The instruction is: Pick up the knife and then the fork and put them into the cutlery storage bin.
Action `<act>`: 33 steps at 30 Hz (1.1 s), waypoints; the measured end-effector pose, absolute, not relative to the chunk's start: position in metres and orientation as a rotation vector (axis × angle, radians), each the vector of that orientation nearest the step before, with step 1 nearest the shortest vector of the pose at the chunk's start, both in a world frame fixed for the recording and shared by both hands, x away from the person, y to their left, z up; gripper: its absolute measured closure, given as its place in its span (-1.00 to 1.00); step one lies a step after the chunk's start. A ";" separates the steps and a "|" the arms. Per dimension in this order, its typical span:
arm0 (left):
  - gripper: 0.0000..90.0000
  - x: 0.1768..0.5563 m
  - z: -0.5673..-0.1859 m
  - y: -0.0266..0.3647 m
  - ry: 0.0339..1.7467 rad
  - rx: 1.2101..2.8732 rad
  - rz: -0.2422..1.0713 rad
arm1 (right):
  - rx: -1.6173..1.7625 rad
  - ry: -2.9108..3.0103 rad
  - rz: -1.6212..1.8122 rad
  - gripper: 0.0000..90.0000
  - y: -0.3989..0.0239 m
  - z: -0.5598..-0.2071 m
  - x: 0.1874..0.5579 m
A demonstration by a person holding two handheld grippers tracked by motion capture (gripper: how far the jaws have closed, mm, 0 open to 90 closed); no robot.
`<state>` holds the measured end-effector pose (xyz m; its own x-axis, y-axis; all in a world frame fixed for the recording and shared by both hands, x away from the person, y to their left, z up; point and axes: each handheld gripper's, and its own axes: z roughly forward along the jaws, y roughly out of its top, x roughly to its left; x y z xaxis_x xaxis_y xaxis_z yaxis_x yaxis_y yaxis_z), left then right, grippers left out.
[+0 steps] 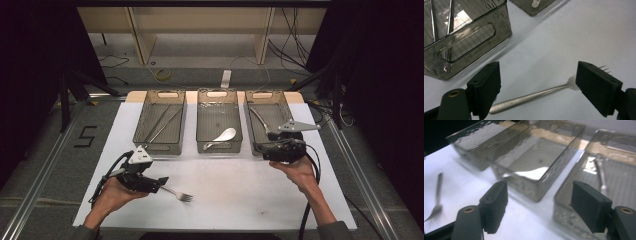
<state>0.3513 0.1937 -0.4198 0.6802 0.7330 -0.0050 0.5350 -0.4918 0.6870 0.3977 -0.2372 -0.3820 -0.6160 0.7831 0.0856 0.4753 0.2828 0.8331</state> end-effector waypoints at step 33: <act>0.54 0.385 -0.454 0.186 0.938 2.547 0.313 | 1.077 2.299 1.304 -0.38 -0.238 -0.422 0.320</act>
<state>0.3854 0.1861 -0.4544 0.7488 0.6593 0.0681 0.5681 -0.6913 0.4466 0.3203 -0.2382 -0.4219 -0.6798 0.7252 0.1094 0.4662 0.3122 0.8277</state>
